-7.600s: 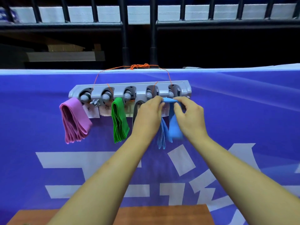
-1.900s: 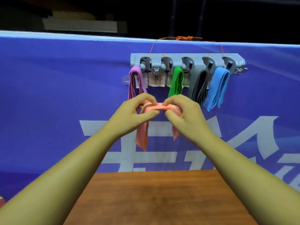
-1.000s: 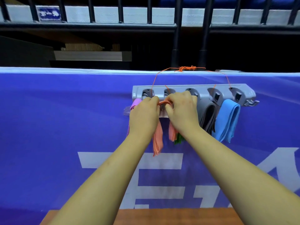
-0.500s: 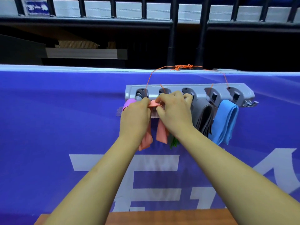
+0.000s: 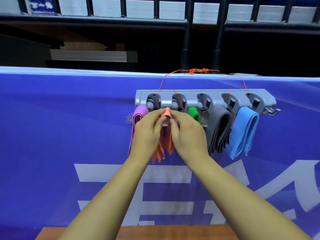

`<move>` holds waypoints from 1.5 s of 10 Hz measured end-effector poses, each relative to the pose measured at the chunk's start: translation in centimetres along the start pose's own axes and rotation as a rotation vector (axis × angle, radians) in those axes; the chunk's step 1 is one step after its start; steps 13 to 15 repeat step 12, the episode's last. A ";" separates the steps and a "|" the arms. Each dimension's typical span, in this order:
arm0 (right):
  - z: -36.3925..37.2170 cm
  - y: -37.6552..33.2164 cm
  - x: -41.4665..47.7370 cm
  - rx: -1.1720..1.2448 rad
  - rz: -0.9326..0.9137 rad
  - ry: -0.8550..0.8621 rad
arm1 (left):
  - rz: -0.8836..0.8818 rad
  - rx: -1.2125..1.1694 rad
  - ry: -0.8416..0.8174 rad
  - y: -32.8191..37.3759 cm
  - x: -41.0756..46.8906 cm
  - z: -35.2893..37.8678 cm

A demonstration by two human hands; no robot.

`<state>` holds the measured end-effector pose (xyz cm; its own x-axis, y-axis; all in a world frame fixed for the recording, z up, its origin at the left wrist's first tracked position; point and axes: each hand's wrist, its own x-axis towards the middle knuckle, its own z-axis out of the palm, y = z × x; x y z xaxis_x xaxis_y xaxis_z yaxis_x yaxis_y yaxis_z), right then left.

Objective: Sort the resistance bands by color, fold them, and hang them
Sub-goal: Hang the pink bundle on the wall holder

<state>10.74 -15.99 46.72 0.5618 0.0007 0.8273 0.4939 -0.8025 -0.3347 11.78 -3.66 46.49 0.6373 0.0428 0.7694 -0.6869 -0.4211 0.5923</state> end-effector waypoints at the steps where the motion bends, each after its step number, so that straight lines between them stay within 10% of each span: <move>1: 0.7 0.3 -0.1 0.106 0.045 0.005 | 0.033 -0.011 0.030 -0.6 -0.1 0.4; 15: -3.4 0.5 -2.5 0.214 0.266 -0.223 | -0.040 0.170 -0.092 3.7 -2.1 -3.2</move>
